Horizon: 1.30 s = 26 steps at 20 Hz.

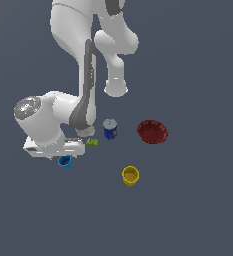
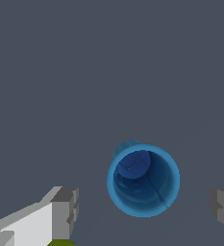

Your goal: Pick up a designated object from a clutter of objects.

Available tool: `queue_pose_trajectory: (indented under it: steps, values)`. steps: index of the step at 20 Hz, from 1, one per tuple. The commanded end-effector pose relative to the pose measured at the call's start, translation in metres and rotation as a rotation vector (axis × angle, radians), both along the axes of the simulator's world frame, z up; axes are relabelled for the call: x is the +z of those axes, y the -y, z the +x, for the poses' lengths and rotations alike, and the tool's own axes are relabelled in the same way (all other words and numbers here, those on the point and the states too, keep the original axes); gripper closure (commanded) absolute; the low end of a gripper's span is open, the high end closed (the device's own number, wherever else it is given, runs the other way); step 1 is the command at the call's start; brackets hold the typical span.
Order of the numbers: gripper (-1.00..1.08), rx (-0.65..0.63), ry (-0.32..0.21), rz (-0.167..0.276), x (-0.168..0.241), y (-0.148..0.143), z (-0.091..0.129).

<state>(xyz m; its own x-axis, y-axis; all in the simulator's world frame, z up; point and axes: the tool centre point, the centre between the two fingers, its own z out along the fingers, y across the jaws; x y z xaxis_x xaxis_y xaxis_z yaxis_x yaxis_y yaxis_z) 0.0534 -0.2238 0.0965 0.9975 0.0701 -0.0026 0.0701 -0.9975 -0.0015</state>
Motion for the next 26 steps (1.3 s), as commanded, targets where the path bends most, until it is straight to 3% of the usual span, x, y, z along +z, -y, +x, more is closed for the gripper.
queue_pose_trajectory:
  steps: [1, 21, 22, 26]
  values:
    - [-0.92, 0.004, 0.002, -0.001, -0.005, 0.005, 0.000]
    - [-0.92, 0.004, 0.003, -0.001, -0.056, 0.006, 0.000]
    - [1.08, 0.004, 0.003, -0.001, -0.056, 0.006, 0.000]
    - [1.08, 0.004, 0.003, -0.001, -0.056, 0.006, 0.000]
